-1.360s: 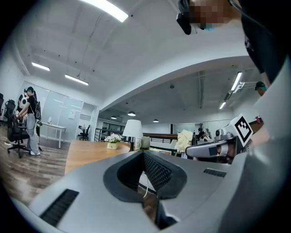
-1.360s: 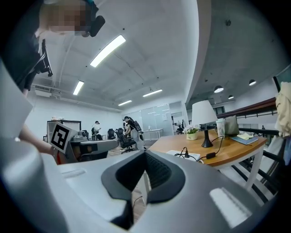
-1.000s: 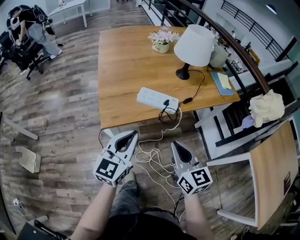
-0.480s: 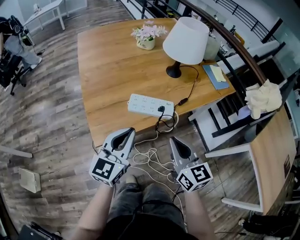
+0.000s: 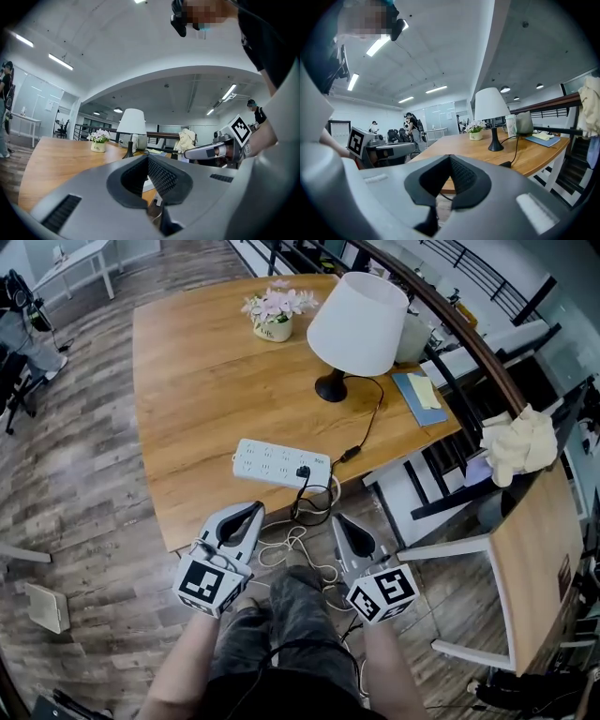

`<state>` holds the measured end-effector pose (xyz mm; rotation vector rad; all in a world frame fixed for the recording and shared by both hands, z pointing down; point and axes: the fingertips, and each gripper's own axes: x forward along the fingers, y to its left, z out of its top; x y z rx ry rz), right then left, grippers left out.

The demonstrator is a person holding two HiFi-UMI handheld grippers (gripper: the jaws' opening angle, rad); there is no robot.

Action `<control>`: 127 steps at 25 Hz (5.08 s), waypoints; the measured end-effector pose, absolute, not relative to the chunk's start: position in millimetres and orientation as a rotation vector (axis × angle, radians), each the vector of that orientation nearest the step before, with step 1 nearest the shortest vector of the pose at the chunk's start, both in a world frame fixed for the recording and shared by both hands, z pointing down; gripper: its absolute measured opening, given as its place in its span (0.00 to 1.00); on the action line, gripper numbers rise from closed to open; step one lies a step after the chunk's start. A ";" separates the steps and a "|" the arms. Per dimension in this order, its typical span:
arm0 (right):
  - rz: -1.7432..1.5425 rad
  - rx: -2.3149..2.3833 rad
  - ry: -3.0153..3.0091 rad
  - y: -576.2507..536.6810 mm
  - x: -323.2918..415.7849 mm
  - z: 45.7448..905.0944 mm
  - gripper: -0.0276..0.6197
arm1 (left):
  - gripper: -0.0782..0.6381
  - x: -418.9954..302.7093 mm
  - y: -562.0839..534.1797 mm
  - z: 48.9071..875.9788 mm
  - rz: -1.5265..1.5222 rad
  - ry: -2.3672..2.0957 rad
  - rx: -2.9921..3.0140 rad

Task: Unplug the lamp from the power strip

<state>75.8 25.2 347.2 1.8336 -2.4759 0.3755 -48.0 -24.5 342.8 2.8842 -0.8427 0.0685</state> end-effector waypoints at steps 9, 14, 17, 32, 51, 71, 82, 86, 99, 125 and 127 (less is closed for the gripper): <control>0.358 1.565 -2.497 -53.1 112.9 370.0 0.05 | 0.10 -19.7 -73.6 367.3 0.162 -0.993 2.808; 0.298 1.317 -2.498 -77.9 106.6 391.8 0.05 | 0.10 2.7 -83.1 388.7 0.295 -1.016 2.810; 0.272 1.181 -2.484 -83.3 98.2 408.5 0.05 | 0.10 10.4 -89.5 403.3 0.360 -1.059 2.811; 0.264 0.817 -2.534 -95.5 69.3 429.2 0.18 | 0.10 25.4 -115.0 437.7 0.796 -1.230 2.766; 0.213 0.708 -2.494 -100.2 49.1 443.0 0.23 | 0.10 28.9 -129.4 451.6 0.993 -1.272 2.801; 0.258 0.724 -2.474 -99.2 47.0 442.1 0.15 | 0.10 34.6 -134.5 452.6 0.926 -1.231 2.754; 0.245 0.699 -2.518 -96.8 46.2 440.5 0.15 | 0.10 34.9 -133.2 452.9 0.922 -1.220 2.748; 0.318 0.684 -2.518 -98.4 46.9 440.8 0.15 | 0.10 34.7 -132.9 453.7 0.924 -1.220 2.746; 0.261 0.685 -2.532 -96.6 46.6 439.0 0.15 | 0.10 36.4 -133.6 452.9 0.936 -1.223 2.746; 0.134 0.694 -2.515 -89.3 45.1 439.6 0.15 | 0.10 36.7 -133.0 453.0 0.937 -1.213 2.749; 0.203 0.685 -2.546 -93.4 44.8 437.3 0.15 | 0.10 36.9 -133.9 452.9 0.944 -1.213 2.752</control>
